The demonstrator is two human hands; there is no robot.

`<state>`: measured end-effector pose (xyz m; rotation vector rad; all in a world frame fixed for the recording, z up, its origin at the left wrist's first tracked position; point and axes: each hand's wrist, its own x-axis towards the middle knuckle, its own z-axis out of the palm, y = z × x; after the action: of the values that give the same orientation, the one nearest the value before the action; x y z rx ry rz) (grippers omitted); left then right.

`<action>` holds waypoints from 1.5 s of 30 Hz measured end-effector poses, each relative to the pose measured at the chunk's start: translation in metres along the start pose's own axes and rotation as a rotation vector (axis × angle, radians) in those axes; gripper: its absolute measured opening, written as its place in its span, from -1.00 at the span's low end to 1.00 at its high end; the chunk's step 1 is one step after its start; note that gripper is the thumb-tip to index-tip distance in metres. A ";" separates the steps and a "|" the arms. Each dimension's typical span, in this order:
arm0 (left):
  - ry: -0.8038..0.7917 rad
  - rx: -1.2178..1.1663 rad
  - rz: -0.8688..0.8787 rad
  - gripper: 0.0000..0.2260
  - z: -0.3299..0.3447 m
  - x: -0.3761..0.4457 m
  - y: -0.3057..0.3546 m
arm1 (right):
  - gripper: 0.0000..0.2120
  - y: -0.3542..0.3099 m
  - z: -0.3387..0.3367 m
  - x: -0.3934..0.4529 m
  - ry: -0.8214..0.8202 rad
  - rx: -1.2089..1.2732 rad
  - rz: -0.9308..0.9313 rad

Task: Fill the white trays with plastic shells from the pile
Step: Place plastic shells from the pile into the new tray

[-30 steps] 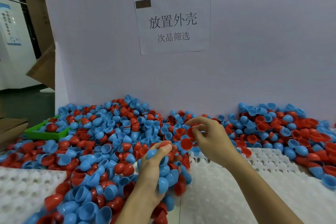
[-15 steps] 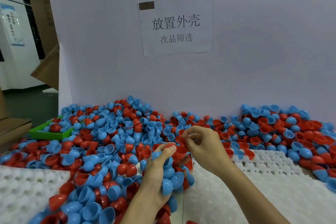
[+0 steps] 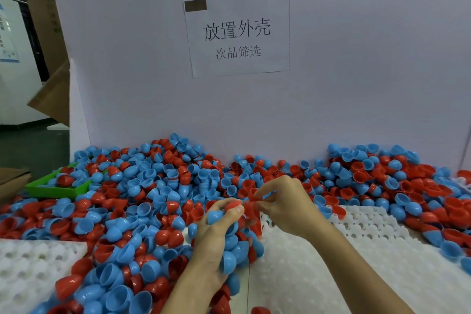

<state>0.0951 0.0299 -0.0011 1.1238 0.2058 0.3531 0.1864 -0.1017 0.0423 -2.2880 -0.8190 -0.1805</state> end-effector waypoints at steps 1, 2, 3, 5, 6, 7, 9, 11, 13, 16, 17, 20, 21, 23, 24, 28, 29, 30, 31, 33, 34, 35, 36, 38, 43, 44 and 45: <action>-0.005 -0.017 0.006 -0.73 0.000 0.000 0.001 | -0.78 0.003 -0.005 0.000 0.009 -0.001 0.019; -0.011 -0.035 0.009 -0.71 0.000 0.000 0.002 | -0.79 0.007 -0.013 0.001 0.012 -0.014 0.040; -0.019 -0.048 0.010 -0.70 0.000 0.000 0.003 | -0.80 0.014 -0.023 0.001 0.013 -0.039 0.061; -0.035 -0.064 0.000 -0.71 -0.002 0.001 0.002 | -0.86 0.033 -0.048 0.002 0.012 -0.119 0.103; -0.039 -0.070 -0.006 -0.72 -0.002 0.001 0.001 | -0.89 0.044 -0.062 0.003 0.012 -0.175 0.129; -0.042 -0.073 -0.011 -0.72 -0.002 0.001 0.001 | -0.91 0.057 -0.076 0.004 0.015 -0.245 0.157; -0.045 -0.073 -0.014 -0.72 -0.002 0.001 0.000 | -0.89 0.085 -0.102 0.006 0.016 -0.401 0.222; -0.049 -0.071 -0.009 -0.73 -0.002 0.002 -0.001 | -0.86 0.110 -0.121 0.009 -0.017 -0.561 0.289; -0.052 -0.067 -0.005 -0.73 -0.002 0.002 -0.002 | -0.84 0.128 -0.131 0.011 -0.067 -0.673 0.351; -0.049 -0.044 0.013 -0.72 -0.001 0.002 -0.002 | -0.86 0.142 -0.126 0.013 -0.156 -0.770 0.393; -0.048 -0.040 0.017 -0.71 -0.001 0.001 -0.002 | -0.88 0.145 -0.120 0.012 -0.186 -0.796 0.391; -0.053 -0.040 0.013 -0.71 -0.001 0.001 -0.002 | -0.90 0.152 -0.099 0.009 -0.241 -0.871 0.364; -0.056 -0.038 0.012 -0.72 -0.001 0.001 -0.002 | -0.88 0.153 -0.094 0.007 -0.238 -0.886 0.353; -0.053 -0.040 0.012 -0.74 -0.001 0.001 -0.002 | -0.86 0.154 -0.090 0.006 -0.238 -0.905 0.341; -0.051 -0.047 0.011 -0.74 -0.001 0.001 -0.002 | -0.86 0.153 -0.091 0.007 -0.250 -0.916 0.335; -0.048 -0.075 -0.010 -0.71 0.000 0.001 -0.002 | -0.85 0.150 -0.097 0.009 -0.318 -0.910 0.342; -0.045 -0.080 -0.013 -0.70 0.000 0.000 -0.001 | -0.82 0.150 -0.098 0.009 -0.321 -0.904 0.346; -0.043 -0.087 -0.017 -0.69 0.000 0.000 -0.001 | -0.80 0.149 -0.098 0.009 -0.321 -0.897 0.347; -0.042 -0.096 -0.021 -0.68 0.000 0.000 -0.001 | -0.78 0.149 -0.099 0.009 -0.323 -0.892 0.344; -0.048 -0.112 -0.027 -0.68 0.000 0.000 0.000 | -0.75 0.146 -0.100 0.009 -0.321 -0.891 0.345; -0.051 -0.118 -0.028 -0.68 0.000 0.000 0.001 | -0.73 0.143 -0.101 0.009 -0.310 -0.897 0.347; -0.052 -0.123 -0.031 -0.68 0.000 0.000 0.001 | -0.73 0.140 -0.102 0.010 -0.286 -0.909 0.343; -0.051 -0.126 -0.035 -0.69 0.000 0.000 0.001 | -0.73 0.134 -0.103 0.010 -0.248 -0.925 0.329; -0.045 -0.142 -0.051 -0.71 0.000 -0.001 0.001 | -0.68 0.116 -0.103 0.013 -0.159 -0.911 0.265; -0.014 -0.207 -0.149 -0.64 0.001 -0.001 0.002 | -0.76 0.045 -0.076 0.009 -0.093 -0.442 -0.011; -0.012 -0.220 -0.165 -0.59 0.001 -0.001 0.003 | -0.77 0.030 -0.068 0.005 -0.107 -0.343 -0.072; -0.012 -0.233 -0.177 -0.56 0.001 -0.001 0.003 | -0.77 0.015 -0.059 0.001 -0.131 -0.259 -0.119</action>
<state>0.0938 0.0302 0.0021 0.8709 0.2450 0.2065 0.2020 -0.1488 0.0786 -2.5145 -1.0536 -0.2027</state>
